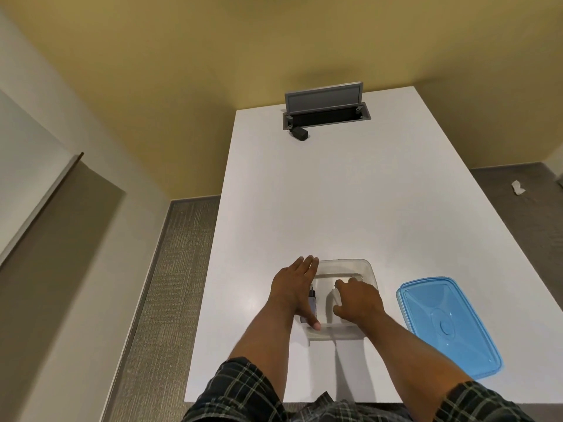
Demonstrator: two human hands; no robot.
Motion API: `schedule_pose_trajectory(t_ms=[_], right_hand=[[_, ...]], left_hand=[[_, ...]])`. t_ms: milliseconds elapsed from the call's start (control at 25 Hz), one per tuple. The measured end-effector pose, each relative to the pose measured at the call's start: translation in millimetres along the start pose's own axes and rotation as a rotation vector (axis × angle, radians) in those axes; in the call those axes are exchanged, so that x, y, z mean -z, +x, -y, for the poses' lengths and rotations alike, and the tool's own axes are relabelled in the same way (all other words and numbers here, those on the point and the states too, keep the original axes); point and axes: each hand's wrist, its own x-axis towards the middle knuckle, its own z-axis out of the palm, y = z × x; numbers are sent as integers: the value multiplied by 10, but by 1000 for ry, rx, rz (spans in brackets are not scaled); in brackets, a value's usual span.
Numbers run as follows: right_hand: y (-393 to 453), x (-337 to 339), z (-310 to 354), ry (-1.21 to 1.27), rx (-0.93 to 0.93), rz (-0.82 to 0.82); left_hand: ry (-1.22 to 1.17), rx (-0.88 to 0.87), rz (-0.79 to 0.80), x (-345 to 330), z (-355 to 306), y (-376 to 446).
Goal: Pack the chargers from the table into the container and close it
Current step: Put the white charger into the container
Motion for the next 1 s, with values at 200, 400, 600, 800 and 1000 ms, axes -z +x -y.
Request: schedule_pose_trajectory(t_ms=[200,400,600,800,1000], right_hand=[[61,-88,98,22,-57,41],[98,-116,156,122,-78,46],[98,-102,190,133,-12,-43],[108,-35,244,28,24,-74],[137,131,276,-53,1,-108]], left_hand=[[-15,18,-3,-9,-8,14],[-18,31,-8,-3,-22,12],[-20,41,-1,3,-44,11],[-14,40,22,17,-51,9],[1,25,41,7,-47,39]])
